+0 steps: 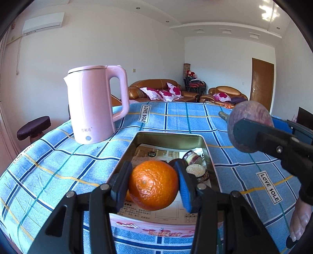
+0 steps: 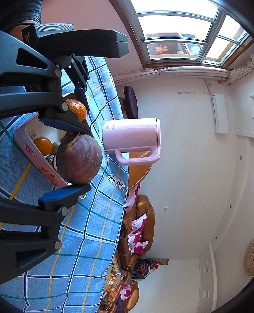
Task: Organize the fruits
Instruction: 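Carry the orange over the tin with the left tool while the right tool carries the purple fruit there, then open the left tool dropping the orange into the tin while the right tool lowers and releases the purple fruit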
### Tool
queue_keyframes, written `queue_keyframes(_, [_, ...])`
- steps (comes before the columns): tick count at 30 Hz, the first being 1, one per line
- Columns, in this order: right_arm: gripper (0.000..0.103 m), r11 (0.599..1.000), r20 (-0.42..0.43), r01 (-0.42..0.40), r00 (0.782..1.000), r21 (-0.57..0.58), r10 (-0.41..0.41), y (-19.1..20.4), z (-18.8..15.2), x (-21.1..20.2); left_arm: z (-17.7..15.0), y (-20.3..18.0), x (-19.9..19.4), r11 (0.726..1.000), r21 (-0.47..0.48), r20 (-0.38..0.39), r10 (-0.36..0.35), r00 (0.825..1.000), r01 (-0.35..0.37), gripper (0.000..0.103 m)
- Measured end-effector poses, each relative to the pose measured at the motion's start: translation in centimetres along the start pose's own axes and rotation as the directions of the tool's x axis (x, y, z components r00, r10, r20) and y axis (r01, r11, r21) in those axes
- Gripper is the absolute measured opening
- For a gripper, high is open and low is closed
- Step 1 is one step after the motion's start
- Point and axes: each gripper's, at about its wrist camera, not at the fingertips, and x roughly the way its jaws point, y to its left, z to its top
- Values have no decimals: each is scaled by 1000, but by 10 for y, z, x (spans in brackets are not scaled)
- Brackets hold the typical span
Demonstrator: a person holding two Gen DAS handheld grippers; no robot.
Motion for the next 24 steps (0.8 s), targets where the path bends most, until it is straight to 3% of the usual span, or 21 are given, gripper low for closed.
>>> queue_keyframes(14, [53,997,-53,-66,996,34,67,18,-2,36,-7,22,9,1000,-13,-52,21,998,-21,47])
queue_keyframes(24, [53,996,-87,-71,993,59,76,20,-6,50,-10,25,6,1000,-3,-49,1,999,-1,48])
